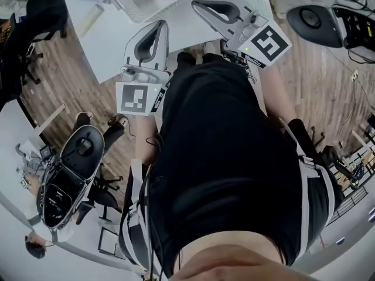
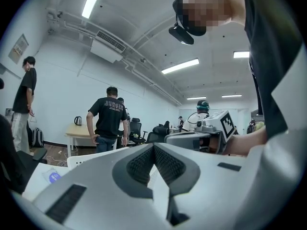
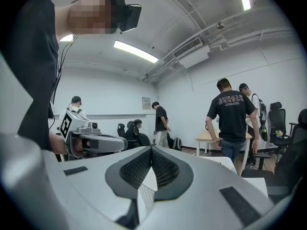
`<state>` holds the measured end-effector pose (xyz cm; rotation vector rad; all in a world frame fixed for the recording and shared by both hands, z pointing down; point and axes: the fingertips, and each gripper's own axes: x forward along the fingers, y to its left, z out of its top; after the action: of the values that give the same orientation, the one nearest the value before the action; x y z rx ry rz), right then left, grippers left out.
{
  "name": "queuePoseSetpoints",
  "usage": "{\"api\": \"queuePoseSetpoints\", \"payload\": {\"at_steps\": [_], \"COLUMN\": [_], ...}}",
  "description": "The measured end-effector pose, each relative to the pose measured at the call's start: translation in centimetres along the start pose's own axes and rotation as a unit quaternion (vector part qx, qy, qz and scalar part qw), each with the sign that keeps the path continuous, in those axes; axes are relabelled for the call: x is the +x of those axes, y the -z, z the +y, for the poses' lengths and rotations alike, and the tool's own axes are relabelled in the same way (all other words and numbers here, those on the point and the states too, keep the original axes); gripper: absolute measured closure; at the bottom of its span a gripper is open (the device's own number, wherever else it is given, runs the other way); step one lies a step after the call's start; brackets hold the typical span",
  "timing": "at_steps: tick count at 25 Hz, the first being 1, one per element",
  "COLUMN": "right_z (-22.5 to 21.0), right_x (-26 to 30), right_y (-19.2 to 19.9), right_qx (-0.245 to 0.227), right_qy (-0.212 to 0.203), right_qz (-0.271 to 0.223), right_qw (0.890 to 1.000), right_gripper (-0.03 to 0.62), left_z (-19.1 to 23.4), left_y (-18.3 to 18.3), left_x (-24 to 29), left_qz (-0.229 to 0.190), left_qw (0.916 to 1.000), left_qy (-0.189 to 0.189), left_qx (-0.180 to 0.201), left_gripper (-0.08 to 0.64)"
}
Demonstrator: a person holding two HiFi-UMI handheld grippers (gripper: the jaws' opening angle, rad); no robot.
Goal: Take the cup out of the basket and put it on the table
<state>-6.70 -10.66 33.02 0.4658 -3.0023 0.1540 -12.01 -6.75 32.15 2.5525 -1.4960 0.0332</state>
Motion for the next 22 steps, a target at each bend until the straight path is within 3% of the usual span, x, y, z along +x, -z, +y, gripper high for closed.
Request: {"api": "queuePoseSetpoints", "payload": {"at_steps": [5, 9, 22], "right_z": [-0.7, -0.7, -2.8], "right_x": [2.4, 2.8, 6.1], "right_y": [-0.5, -0.6, 0.0], "right_qx": [0.001, -0.015, -0.05], "right_qy": [0.023, 0.015, -0.02], "right_qz": [0.001, 0.01, 0.052], "right_qw": [1.0, 1.0, 0.997], "right_gripper": [0.574, 0.574, 0.572], "left_z": [2.6, 2.7, 3.7], "left_y": [0.0, -0.1, -0.2], "left_x": [0.4, 0.7, 0.5], "left_qz": [0.001, 0.003, -0.001], "left_qw": [0.9997, 0.9994, 0.9997], "left_qy": [0.026, 0.034, 0.0], "left_qx": [-0.002, -0.001, -0.025], "left_gripper": [0.541, 0.541, 0.541]}}
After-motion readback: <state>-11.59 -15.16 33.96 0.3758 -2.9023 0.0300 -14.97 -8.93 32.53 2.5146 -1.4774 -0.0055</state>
